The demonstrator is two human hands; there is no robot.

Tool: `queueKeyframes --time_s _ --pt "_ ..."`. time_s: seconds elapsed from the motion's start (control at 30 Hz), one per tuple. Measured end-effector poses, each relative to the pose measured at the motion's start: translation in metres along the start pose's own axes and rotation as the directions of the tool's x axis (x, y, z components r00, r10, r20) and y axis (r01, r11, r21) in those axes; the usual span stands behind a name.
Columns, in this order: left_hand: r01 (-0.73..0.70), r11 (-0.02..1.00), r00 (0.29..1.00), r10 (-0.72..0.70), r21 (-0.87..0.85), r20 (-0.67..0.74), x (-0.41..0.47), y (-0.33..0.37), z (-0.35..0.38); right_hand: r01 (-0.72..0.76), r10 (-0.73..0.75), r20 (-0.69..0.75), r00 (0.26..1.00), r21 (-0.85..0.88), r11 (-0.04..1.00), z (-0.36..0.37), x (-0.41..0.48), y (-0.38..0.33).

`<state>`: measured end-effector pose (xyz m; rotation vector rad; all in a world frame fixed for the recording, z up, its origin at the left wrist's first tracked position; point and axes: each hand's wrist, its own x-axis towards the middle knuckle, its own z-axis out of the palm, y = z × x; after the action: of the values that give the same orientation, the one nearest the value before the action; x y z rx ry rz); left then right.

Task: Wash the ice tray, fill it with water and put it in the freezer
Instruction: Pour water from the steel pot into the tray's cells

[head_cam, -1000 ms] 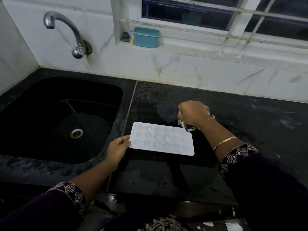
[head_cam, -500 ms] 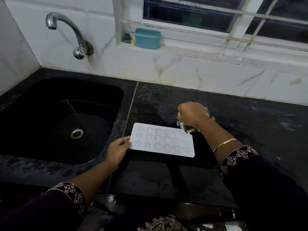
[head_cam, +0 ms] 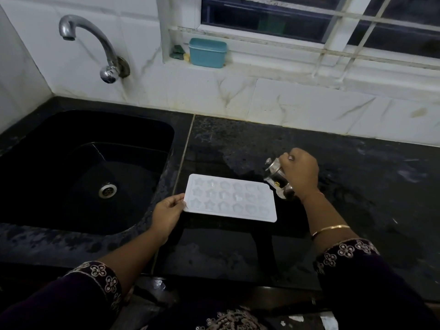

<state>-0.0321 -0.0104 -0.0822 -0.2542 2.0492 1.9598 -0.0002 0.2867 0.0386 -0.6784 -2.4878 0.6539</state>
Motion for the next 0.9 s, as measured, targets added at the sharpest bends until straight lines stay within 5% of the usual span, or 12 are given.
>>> queueKeyframes --time_s 0.2,0.4,0.53,0.9 --pt "-0.031 0.999 0.999 0.032 0.036 -0.043 -0.004 0.003 0.005 -0.276 0.358 -0.182 0.916 0.363 0.890 -0.003 -0.015 0.028" --pt "-0.045 0.995 0.997 0.049 0.084 -0.053 -0.005 0.003 0.004 -0.366 0.606 -0.149 0.781 0.677 0.638 0.007 -0.029 0.049" --pt "-0.047 0.994 0.997 0.052 0.096 -0.051 -0.006 0.005 0.004 -0.347 0.646 -0.133 0.751 0.754 0.559 0.016 -0.039 0.056" --pt "-0.074 0.990 0.996 0.079 0.123 -0.041 -0.009 0.008 0.006 -0.343 0.639 -0.144 0.755 0.745 0.573 0.032 -0.049 0.061"
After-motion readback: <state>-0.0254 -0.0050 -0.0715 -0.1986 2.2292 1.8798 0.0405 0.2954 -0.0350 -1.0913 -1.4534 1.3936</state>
